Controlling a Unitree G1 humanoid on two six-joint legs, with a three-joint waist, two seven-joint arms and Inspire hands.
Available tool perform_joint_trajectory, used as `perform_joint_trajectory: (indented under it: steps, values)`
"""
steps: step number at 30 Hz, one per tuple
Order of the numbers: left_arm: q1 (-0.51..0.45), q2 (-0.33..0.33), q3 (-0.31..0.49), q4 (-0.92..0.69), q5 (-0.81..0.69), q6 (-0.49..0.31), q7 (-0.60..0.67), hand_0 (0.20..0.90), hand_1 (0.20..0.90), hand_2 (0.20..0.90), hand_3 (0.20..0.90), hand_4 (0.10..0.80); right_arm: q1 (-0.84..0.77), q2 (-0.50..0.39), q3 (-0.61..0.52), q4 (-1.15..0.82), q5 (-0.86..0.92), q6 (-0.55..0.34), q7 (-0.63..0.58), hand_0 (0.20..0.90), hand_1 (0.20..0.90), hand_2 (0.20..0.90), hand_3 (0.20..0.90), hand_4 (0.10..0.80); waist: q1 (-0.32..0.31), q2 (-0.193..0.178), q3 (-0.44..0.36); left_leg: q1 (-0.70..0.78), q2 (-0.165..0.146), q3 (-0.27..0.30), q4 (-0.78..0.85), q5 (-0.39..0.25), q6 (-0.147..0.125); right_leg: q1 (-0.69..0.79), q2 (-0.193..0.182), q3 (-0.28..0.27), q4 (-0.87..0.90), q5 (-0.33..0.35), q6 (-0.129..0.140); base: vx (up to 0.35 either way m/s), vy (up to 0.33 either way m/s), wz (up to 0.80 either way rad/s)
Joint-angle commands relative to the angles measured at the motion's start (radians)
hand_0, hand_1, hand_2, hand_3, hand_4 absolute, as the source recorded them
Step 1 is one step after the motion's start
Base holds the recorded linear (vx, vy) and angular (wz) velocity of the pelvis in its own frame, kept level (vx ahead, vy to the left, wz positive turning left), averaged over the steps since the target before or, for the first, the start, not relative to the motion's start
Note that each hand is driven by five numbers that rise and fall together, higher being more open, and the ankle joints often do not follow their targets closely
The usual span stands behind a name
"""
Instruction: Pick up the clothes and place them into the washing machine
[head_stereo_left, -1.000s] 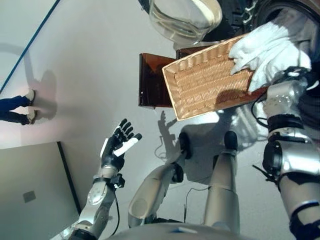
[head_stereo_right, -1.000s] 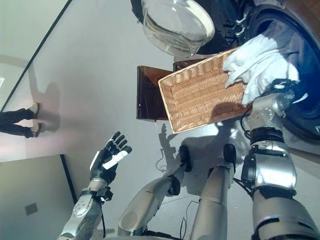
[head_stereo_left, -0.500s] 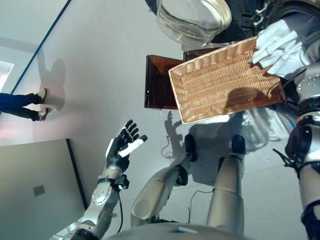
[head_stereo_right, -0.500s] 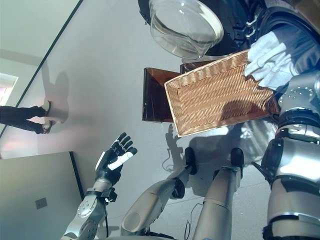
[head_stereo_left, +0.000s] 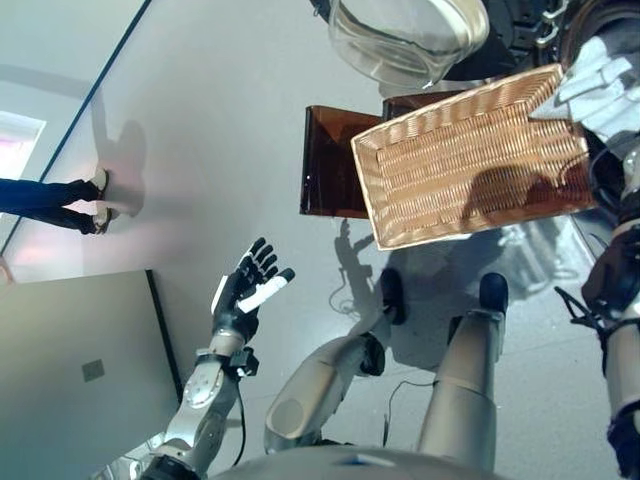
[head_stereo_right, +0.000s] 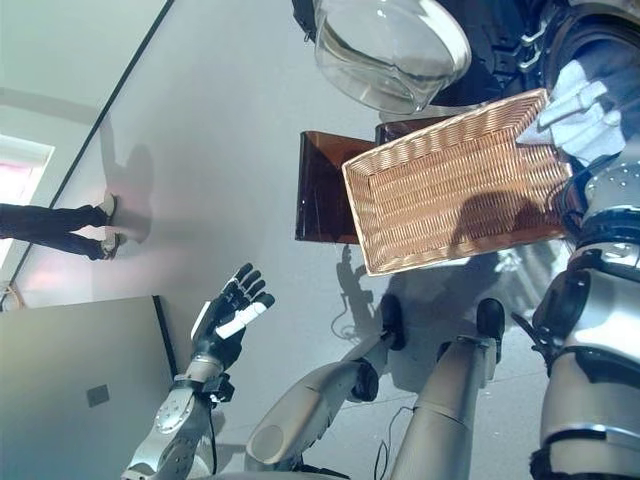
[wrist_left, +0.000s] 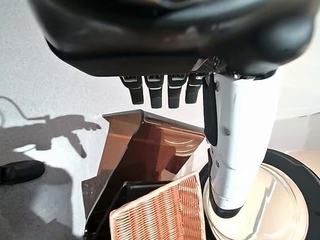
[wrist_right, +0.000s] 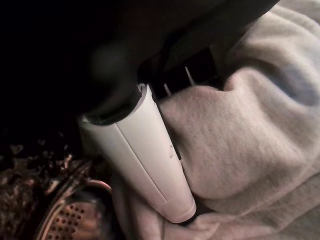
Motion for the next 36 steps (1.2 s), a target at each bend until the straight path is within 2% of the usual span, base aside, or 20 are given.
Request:
perform_joint_trajectory:
  steps: [1,7,11,14,20,25,26,27,30,31,32,33,35,36]
  values:
    - [0.017,0.018,0.001,-0.078,-0.027,-0.087,0.012,0.900,0.900,0.900,0.900,0.800,-0.032,-0.219,0.073,-0.250,-0.024,-0.160,0.043,0.200,0.200,0.200,0.200,0.300,-0.050,0.089,-0.036,-0.070,0.057,0.001,0.136,-0.037,-0.119,0.068,0.041,-0.040,-0.018,-0.030,-0.066,-0.019,-0.055,0.05]
    - [0.026,0.024,0.002,-0.084,-0.042,-0.089,0.010,0.900,0.900,0.900,0.900,0.800,0.002,-0.186,0.023,-0.232,0.004,-0.189,0.023,0.200,0.200,0.200,0.200,0.300,-0.060,0.087,0.008,-0.163,0.090,0.034,0.296,-0.081,-0.128,0.003,0.045,-0.019,0.088,-0.070,-0.092,-0.045,-0.067,0.07]
    - [0.041,0.022,-0.011,-0.085,-0.032,-0.077,0.013,0.900,0.900,0.900,0.900,0.800,0.018,-0.169,-0.010,-0.273,-0.010,-0.219,-0.017,0.200,0.200,0.200,0.200,0.300,-0.067,0.083,0.010,-0.199,0.100,0.041,0.325,-0.091,-0.130,-0.039,0.055,-0.007,0.129,-0.081,-0.098,-0.018,-0.049,0.05]
    - [0.043,0.027,-0.024,-0.084,-0.028,-0.075,0.010,0.900,0.900,0.900,0.900,0.800,0.011,-0.167,-0.005,-0.271,-0.022,-0.207,-0.037,0.200,0.200,0.200,0.200,0.300,-0.066,0.081,0.009,-0.202,0.102,0.047,0.319,-0.095,-0.131,-0.056,0.060,0.000,0.135,-0.084,-0.098,0.000,-0.015,-0.02]
    - [0.040,0.041,-0.024,-0.120,-0.033,-0.090,0.017,0.900,0.900,0.900,0.900,0.800,-0.007,-0.206,0.059,-0.208,-0.113,-0.100,-0.078,0.200,0.200,0.200,0.200,0.300,-0.072,0.073,0.033,-0.237,0.111,0.060,0.364,-0.111,-0.131,-0.096,0.074,0.014,0.169,-0.087,-0.100,-0.014,-0.032,-0.02]
    - [0.035,0.049,-0.029,-0.140,-0.030,-0.097,0.021,0.900,0.900,0.900,0.900,0.800,-0.017,-0.208,0.117,-0.155,-0.141,-0.020,-0.033,0.200,0.200,0.200,0.200,0.300,-0.076,0.066,0.056,-0.264,0.122,0.070,0.391,-0.116,-0.131,-0.123,0.078,0.017,0.191,-0.086,-0.102,-0.030,-0.044,0.00]
    - [0.035,0.054,-0.027,-0.144,-0.027,-0.100,0.024,0.900,0.900,0.900,0.900,0.800,-0.023,-0.207,0.138,-0.134,-0.138,-0.004,-0.014,0.200,0.200,0.200,0.200,0.300,-0.076,0.065,0.064,-0.270,0.126,0.074,0.395,-0.116,-0.131,-0.131,0.081,0.016,0.195,-0.086,-0.103,-0.039,-0.044,-0.03]
    - [0.034,0.057,-0.016,-0.154,-0.030,-0.102,0.027,0.900,0.900,0.900,0.900,0.800,-0.022,-0.210,0.171,-0.093,-0.156,0.051,0.030,0.200,0.200,0.200,0.200,0.300,-0.078,0.059,0.076,-0.278,0.131,0.078,0.401,-0.117,-0.131,-0.141,0.081,0.013,0.198,-0.083,-0.104,-0.038,-0.044,-0.06]
    - [0.032,0.059,-0.004,-0.164,-0.031,-0.109,0.030,0.900,0.900,0.900,0.900,0.800,-0.024,-0.205,0.204,-0.047,-0.136,0.089,0.090,0.200,0.200,0.200,0.200,0.300,-0.080,0.053,0.087,-0.287,0.135,0.082,0.402,-0.119,-0.131,-0.149,0.086,0.012,0.199,-0.079,-0.105,-0.015,-0.025,-0.02]
    - [0.027,0.068,0.012,-0.173,-0.036,-0.119,0.028,0.900,0.900,0.900,0.900,0.800,-0.026,-0.224,0.252,0.012,-0.146,0.138,0.146,0.200,0.200,0.200,0.200,0.300,-0.081,0.043,0.096,-0.295,0.142,0.088,0.406,-0.119,-0.134,-0.156,0.085,0.008,0.198,-0.072,-0.106,0.000,0.000,0.00]
    - [0.027,0.068,0.013,-0.174,-0.037,-0.119,0.028,0.900,0.900,0.900,0.900,0.800,-0.030,-0.225,0.256,0.017,-0.142,0.137,0.152,0.200,0.200,0.200,0.200,0.300,-0.082,0.043,0.096,-0.295,0.142,0.088,0.406,-0.119,-0.134,-0.157,0.086,0.009,0.198,-0.072,-0.106,-0.029,-0.041,-0.04]
    - [0.028,0.077,0.029,-0.184,-0.047,-0.122,0.027,0.900,0.900,0.900,0.900,0.800,-0.023,-0.247,0.310,0.073,-0.183,0.202,0.205,0.200,0.200,0.200,0.200,0.300,-0.084,0.031,0.107,-0.304,0.146,0.091,0.412,-0.119,-0.136,-0.164,0.088,0.007,0.197,-0.068,-0.107,0.000,0.000,0.00]
    - [0.031,0.075,0.036,-0.191,-0.051,-0.123,0.027,0.900,0.900,0.900,0.900,0.800,-0.042,-0.253,0.336,0.089,-0.190,0.217,0.222,0.200,0.200,0.200,0.200,0.300,-0.081,0.027,0.107,-0.305,0.144,0.083,0.417,-0.135,-0.145,-0.163,0.089,0.012,0.196,-0.082,-0.107,0.033,-0.009,0.01]
    - [0.031,0.078,0.040,-0.190,-0.056,-0.123,0.029,0.900,0.900,0.900,0.900,0.800,-0.050,-0.261,0.349,0.111,-0.199,0.225,0.226,0.200,0.200,0.200,0.200,0.300,-0.086,0.026,0.118,-0.319,0.153,0.094,0.422,-0.121,-0.136,-0.178,0.093,0.009,0.199,-0.065,-0.110,0.060,-0.033,-0.04]
